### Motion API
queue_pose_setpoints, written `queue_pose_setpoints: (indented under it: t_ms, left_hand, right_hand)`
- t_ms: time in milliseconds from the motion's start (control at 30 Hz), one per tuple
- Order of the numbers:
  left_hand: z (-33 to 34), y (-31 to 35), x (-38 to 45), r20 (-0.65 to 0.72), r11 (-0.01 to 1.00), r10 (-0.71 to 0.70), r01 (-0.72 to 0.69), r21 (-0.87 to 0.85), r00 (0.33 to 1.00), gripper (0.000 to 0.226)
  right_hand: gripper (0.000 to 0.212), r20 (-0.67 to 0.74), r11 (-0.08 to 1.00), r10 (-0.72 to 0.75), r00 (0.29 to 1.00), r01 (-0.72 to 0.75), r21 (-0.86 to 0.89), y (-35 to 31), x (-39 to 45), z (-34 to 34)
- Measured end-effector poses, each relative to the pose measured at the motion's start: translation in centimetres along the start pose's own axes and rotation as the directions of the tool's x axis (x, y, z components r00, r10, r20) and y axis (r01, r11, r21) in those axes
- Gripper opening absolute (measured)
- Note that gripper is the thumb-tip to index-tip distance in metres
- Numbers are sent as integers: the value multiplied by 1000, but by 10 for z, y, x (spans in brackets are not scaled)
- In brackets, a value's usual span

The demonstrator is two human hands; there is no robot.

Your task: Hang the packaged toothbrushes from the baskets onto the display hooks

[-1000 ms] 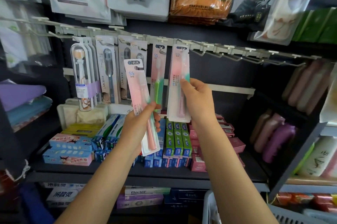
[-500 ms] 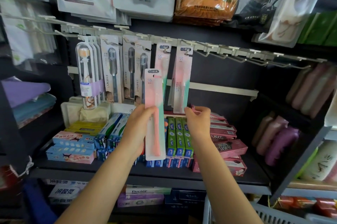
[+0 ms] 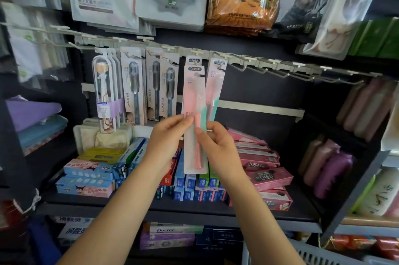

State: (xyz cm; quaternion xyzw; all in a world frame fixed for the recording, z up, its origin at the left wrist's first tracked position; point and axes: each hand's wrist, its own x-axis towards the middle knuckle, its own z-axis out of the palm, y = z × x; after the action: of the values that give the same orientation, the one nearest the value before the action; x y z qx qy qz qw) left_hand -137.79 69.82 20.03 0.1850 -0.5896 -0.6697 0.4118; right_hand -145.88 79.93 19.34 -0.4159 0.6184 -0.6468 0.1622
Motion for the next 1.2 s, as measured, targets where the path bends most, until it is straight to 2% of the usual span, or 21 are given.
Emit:
queue_pose_setpoints:
  t_ms: [367, 633, 867, 933, 1033, 1200]
  left_hand:
    - [0, 31, 14, 19, 998, 69, -69, 0, 997, 19]
    - [-1, 32, 32, -11, 990, 99, -97, 103, 995, 14]
    - [-25, -25, 34, 29, 977, 2, -8, 214, 1000, 6]
    - [-31, -51, 30, 26, 969, -24, 17, 247, 999, 7]
    - [-38, -80, 29, -36, 976, -35, 42, 216, 999, 6]
    - [-36, -93, 50, -138, 972, -69, 97, 213, 988, 9]
  right_hand:
    - [19, -126, 994, -65, 990, 75, 74, -24, 20, 16]
    - [22, -212, 993, 12, 977, 13, 117, -19, 42, 24]
    - [38, -239, 993, 117, 964, -122, -4, 36, 46, 28]
    - [34, -207, 983, 183, 961, -177, 51, 59, 37, 30]
    - [29, -161, 964, 252, 954, -235, 122, 80, 31, 34]
    - [26, -160, 952, 300, 940, -284, 118, 89, 54, 41]
